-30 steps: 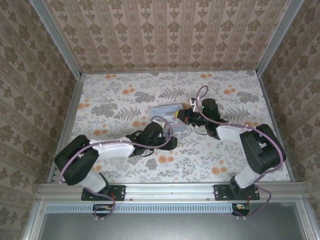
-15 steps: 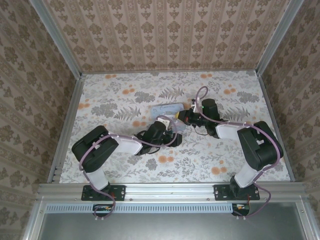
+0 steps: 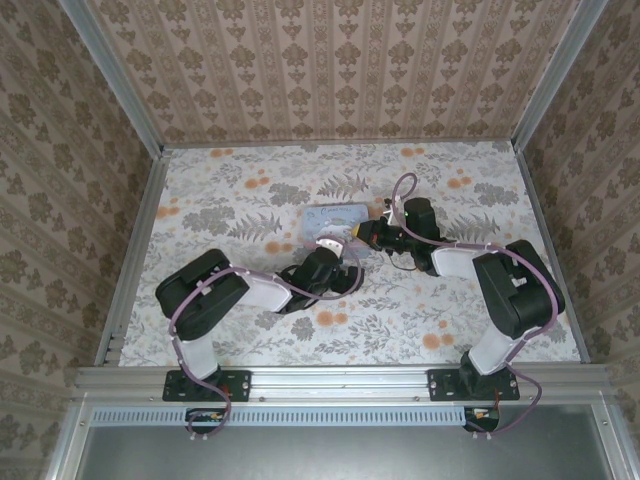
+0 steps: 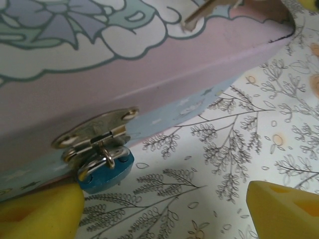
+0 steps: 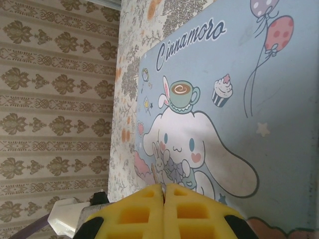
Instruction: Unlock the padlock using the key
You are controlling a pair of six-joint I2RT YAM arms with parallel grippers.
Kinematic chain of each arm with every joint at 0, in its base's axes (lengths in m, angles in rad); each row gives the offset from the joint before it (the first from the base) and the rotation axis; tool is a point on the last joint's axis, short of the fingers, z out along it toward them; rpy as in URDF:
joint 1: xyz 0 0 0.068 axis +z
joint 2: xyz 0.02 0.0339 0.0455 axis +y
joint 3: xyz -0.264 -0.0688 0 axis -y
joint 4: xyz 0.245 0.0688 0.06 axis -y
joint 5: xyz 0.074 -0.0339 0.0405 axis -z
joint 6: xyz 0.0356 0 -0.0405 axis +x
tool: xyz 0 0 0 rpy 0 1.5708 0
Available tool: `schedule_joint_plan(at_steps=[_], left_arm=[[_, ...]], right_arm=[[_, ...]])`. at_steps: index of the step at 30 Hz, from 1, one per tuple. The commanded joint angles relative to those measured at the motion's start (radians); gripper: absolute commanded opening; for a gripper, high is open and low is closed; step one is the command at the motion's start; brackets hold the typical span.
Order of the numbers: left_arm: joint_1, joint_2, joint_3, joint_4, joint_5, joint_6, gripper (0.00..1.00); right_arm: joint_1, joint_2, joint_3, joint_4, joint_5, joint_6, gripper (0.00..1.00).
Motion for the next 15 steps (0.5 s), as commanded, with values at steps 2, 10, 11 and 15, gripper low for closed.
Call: schedule_joint_plan(at_steps=[2,10,11,15], left_arm=[[0.002,0.050,0.024,0.009,-0.064,0.041,0.87],[0.022,0.056,0.051,0.094,0.108,-0.009,0.85],[0.031,0.052,0.048,0.106,0.127,-0.030,0.85],[0.075,0.047,0.028,0.160,0.195,-0.114,0.84]], right_arm=[[-0.004,0.025,-0.001,0.030,-0.014,0.005,0.00],[-0.005,0.042,-0.007,0.044,-0.008,0.012,0.00],[-0.003,0.044,-0.009,0.047,-0.007,0.013,0.00],[-0.003,0.047,-0.012,0.052,-0.003,0.014,0.00]])
